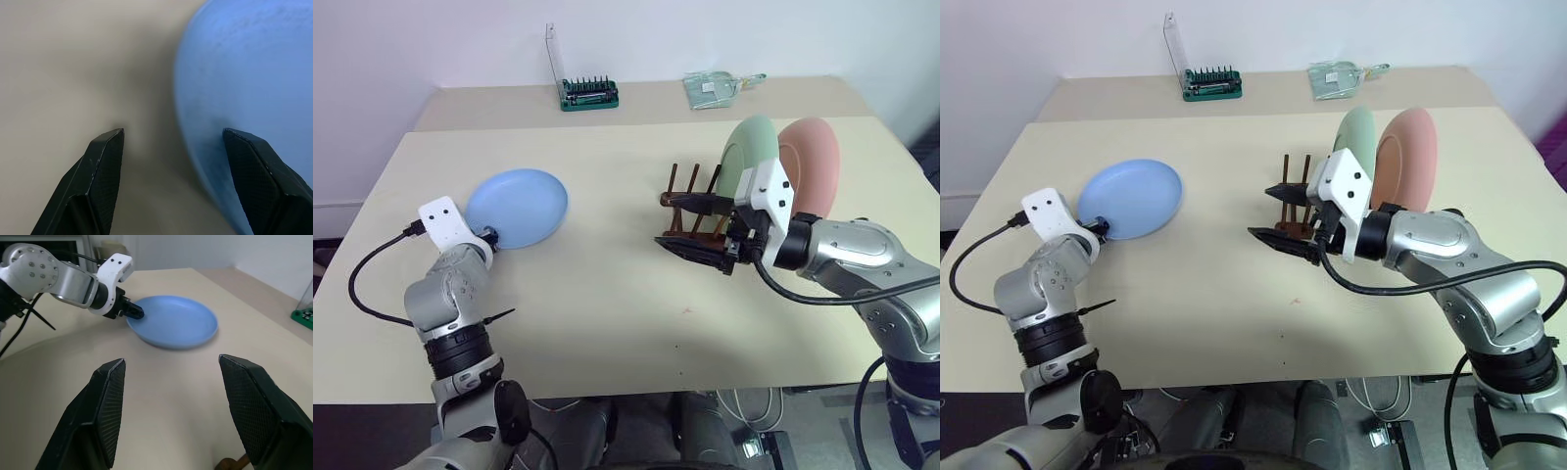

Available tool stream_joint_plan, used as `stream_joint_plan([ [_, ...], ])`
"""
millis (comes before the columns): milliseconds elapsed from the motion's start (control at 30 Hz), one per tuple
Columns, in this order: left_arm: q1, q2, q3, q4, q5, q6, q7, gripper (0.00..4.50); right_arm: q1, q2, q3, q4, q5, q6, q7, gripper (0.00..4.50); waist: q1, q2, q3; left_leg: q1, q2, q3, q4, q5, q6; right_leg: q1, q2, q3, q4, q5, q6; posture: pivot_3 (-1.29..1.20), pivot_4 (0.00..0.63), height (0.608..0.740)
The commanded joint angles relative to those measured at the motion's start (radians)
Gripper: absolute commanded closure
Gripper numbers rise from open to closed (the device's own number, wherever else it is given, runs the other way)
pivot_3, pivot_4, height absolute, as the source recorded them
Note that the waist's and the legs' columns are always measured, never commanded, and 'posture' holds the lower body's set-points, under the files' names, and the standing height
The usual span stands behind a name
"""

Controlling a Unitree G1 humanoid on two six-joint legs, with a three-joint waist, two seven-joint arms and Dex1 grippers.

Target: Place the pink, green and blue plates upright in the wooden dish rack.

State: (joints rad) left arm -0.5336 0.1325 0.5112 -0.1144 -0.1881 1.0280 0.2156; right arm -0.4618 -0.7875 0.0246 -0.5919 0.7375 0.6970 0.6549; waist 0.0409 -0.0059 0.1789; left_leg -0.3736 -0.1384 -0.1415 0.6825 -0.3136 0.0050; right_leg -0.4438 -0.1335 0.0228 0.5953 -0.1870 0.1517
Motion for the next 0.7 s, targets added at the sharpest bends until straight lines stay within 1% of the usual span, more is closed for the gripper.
stream_joint_plan([
  [33,-0.019,0.014,-0.038,-0.039,-0.016,-0.051,-0.032,1.24,0.005,0.009,-0.025,-0.039,-0.01,-0.003,-0.007,1.43,-0.001,0.0,0.0,0.0,0.0,0.0,0.0,0.0,0.0,0.0,0.0,0.0,0.0,0.0,0.0,0.0,0.15,0.74],
  [133,-0.02,0.019,-0.037,-0.042,-0.016,-0.021,-0.024,1.24,0.001,0.017,-0.024,-0.037,-0.021,-0.007,-0.008,1.43,-0.001,0.0,0.0,0.0,0.0,0.0,0.0,0.0,0.0,0.0,0.0,0.0,0.0,0.0,0.0,0.0,0.15,0.74],
  [167,-0.026,0.009,-0.018,-0.041,-0.024,-0.028,-0.012,1.24,0.0,0.018,-0.023,-0.035,-0.025,-0.008,-0.006,1.43,-0.003,0.0,0.0,0.0,0.0,0.0,0.0,0.0,0.0,0.0,0.0,0.0,0.0,0.0,0.0,0.0,0.15,0.74],
  [200,-0.032,0.004,-0.004,-0.043,-0.03,-0.028,-0.003,1.47,-0.002,0.019,-0.023,-0.034,-0.028,-0.01,-0.004,1.43,-0.003,0.0,0.0,0.0,0.0,0.0,0.0,0.0,0.0,0.0,0.0,0.0,0.0,0.0,0.0,0.0,0.15,0.74],
  [233,-0.039,0.007,0.001,-0.044,-0.03,-0.027,0.005,1.75,-0.005,0.021,-0.022,-0.032,-0.031,-0.011,-0.001,1.43,-0.002,0.0,0.0,0.0,0.0,0.0,0.0,0.0,0.0,0.0,0.0,0.0,0.0,0.0,0.0,0.0,0.15,0.74],
  [300,-0.061,-0.003,0.031,-0.042,-0.046,-0.012,0.023,2.53,-0.009,0.025,-0.023,-0.027,-0.04,-0.014,0.001,1.43,-0.001,0.0,0.0,0.0,0.0,0.0,0.0,0.0,0.0,0.0,0.0,0.0,0.0,0.0,0.0,0.0,0.15,0.74],
  [400,-0.072,0.004,0.027,-0.036,-0.046,-0.012,0.026,4.09,-0.01,0.026,-0.019,-0.023,-0.057,-0.019,0.009,1.43,0.001,0.0,0.0,0.0,0.0,0.0,0.0,0.0,0.0,0.0,0.0,0.0,0.0,0.0,0.0,0.0,0.15,0.74],
  [433,-0.075,0.005,0.026,-0.032,-0.048,-0.012,0.027,4.49,-0.012,0.028,-0.018,-0.022,-0.062,-0.02,0.009,1.43,0.0,0.0,0.0,0.0,0.0,0.0,0.0,0.0,0.0,0.0,0.0,0.0,0.0,0.0,0.0,0.0,0.15,0.74],
  [600,-0.085,-0.003,0.015,-0.013,-0.067,0.001,0.02,4.49,-0.022,0.039,-0.02,-0.019,-0.08,-0.023,0.005,1.43,-0.001,0.0,0.0,0.0,0.0,0.0,0.0,0.0,0.0,0.0,0.0,0.0,0.0,0.0,0.0,0.0,0.15,0.74],
  [700,-0.091,-0.015,-0.004,-0.024,-0.095,-0.033,-0.012,4.49,-0.03,0.041,-0.017,-0.019,-0.094,-0.028,0.006,1.43,-0.001,0.0,0.0,0.0,0.0,0.0,0.0,0.0,0.0,0.0,0.0,0.0,0.0,0.0,0.0,0.0,0.15,0.74],
])
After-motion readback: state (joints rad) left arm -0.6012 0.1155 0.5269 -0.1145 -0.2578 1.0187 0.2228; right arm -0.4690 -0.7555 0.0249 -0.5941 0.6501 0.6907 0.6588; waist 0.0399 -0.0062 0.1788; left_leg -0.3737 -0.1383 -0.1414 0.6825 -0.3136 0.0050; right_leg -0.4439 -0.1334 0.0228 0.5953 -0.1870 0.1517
